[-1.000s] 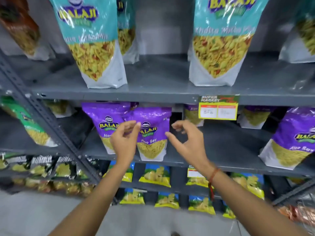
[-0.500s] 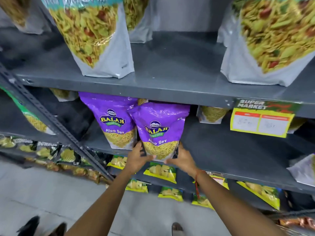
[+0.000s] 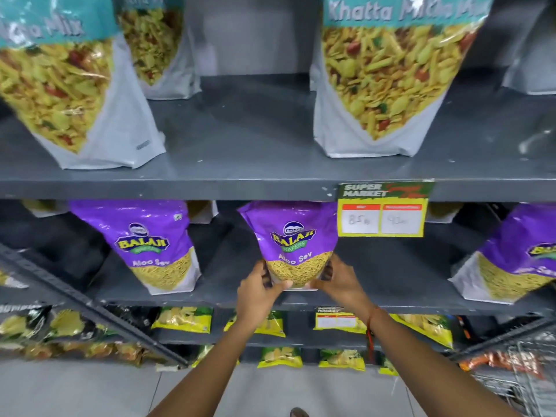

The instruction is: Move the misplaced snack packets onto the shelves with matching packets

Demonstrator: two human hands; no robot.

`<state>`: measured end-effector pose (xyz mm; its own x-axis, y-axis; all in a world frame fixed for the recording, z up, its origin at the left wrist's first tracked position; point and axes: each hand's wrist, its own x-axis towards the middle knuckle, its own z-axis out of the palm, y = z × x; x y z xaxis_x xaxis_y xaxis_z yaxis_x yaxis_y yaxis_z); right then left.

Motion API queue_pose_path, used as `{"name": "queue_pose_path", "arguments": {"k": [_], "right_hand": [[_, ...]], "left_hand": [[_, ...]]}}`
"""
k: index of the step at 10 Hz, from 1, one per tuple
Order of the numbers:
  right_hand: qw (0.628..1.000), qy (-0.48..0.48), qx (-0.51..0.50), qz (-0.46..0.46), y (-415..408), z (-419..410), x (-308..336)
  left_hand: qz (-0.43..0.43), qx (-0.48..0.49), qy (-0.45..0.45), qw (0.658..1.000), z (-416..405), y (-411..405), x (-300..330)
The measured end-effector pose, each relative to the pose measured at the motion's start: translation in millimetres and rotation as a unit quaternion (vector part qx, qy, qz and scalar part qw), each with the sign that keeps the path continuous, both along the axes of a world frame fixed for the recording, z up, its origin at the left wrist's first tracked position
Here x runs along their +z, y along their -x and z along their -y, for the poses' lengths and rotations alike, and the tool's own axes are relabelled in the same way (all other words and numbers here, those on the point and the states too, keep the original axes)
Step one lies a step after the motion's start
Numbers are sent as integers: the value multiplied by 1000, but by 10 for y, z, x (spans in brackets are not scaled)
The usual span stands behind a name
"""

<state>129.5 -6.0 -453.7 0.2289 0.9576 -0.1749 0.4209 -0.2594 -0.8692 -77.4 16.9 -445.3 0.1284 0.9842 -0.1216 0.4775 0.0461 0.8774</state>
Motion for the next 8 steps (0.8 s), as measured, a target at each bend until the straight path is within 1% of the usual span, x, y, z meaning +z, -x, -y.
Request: {"name": "queue_pose_path", "arguments": {"k": [2, 3, 4, 5, 6, 7, 8], "right_hand": [[1000, 2, -9, 14, -487, 168, -75], [1000, -9, -1, 13, -548, 199, -99], [1000, -7, 4, -9, -561, 201, -128], [1000, -16, 19, -20, -543, 214, -72], [999, -34, 8, -13, -514, 244, -58], [996, -83, -8, -22, -480, 364, 0], [986, -155, -45, -36, -330, 547, 189]], "left_hand": [[-34, -22, -8, 999, 89, -526, -78], [-45, -31, -11, 998, 102, -598, -108], [-49, -38, -11, 998, 89, -586, -105], [-52, -52, 4, 997, 85, -551, -96], [-60, -62, 7, 996, 105, -506, -68], [-50, -64, -3, 997, 229, -417, 53], [-34, -47, -42, 997, 363, -309, 124]]}}
